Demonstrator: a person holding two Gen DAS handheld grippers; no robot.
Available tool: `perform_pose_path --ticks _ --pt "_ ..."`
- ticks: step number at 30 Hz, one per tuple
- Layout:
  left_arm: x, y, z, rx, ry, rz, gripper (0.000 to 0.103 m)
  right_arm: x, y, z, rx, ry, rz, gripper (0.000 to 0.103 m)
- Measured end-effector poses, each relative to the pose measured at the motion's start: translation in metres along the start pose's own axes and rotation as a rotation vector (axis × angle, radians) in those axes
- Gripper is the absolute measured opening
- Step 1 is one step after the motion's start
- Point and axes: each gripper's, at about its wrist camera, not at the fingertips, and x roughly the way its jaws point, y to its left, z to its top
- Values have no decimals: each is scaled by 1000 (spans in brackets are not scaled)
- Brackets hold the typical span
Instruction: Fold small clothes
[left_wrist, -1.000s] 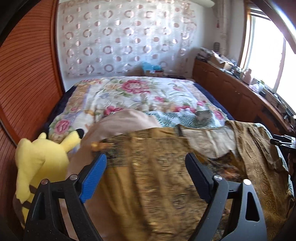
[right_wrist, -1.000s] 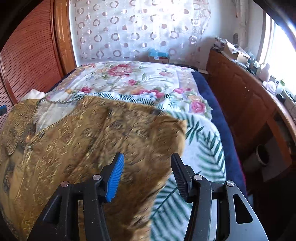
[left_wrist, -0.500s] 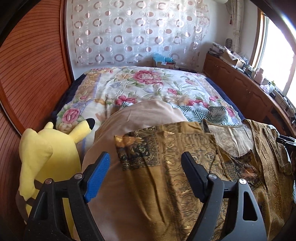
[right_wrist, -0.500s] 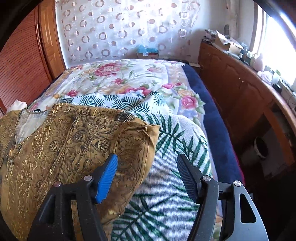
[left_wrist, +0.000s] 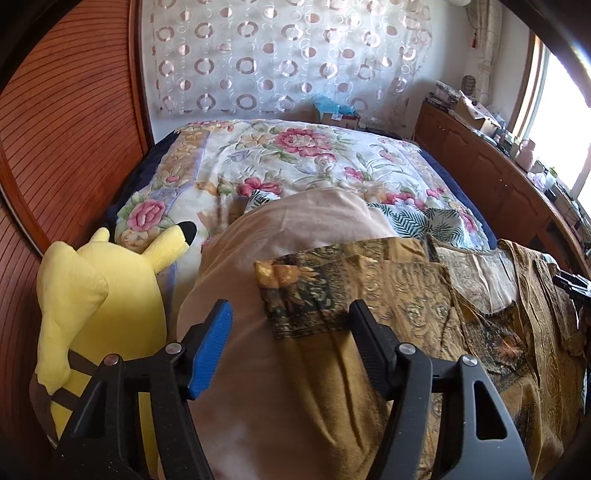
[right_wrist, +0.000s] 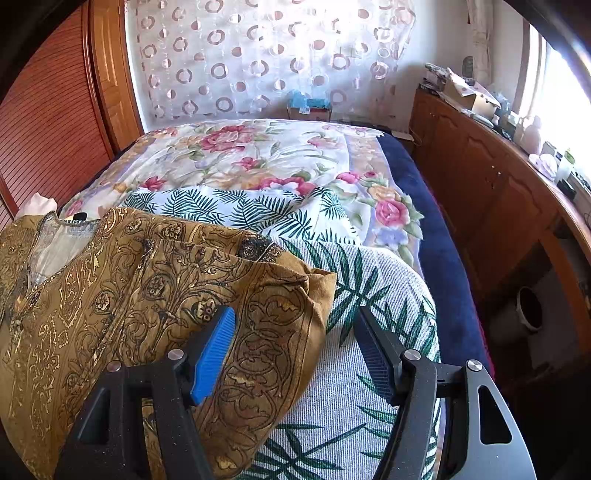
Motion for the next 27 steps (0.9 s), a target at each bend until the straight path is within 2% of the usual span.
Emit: perform_pose_path --ticks 4,6,7,8,10,14,15,16,17,19,27 --pt "6 5 1 -17 16 -6 67 0 0 0 -3 -1 -4 68" --pt "7 6 2 -27 19 -37 65 0 -1 -1 -4 -1 -5 69" --pt "8 7 3 -36 19 -58 57 0 -1 -1 -4 -1 -5 69" --pt "9 7 3 -40 24 -68 54 0 -1 -1 -4 -1 -5 69" --pt "11 8 4 -49 29 -89 38 1 -1 -1 -5 -1 -6 68" --pt "11 8 5 -50 33 -90 37 1 -1 -1 -6 -1 -7 68" --pt "10 8 6 -44 31 -87 34 1 -1 -1 -7 -1 -7 68" --pt "9 7 6 -34 26 -86 14 1 -1 -1 -6 -2 -6 69" --pt "7 5 5 -24 21 -87 7 1 -1 -1 -6 -2 -7 68" --pt "1 0 6 3 -3 -87 5 1 -1 -1 -6 -2 -7 69" --pt "-33 -25 9 54 -106 -116 4 1 -1 -2 -7 -3 -7 69"
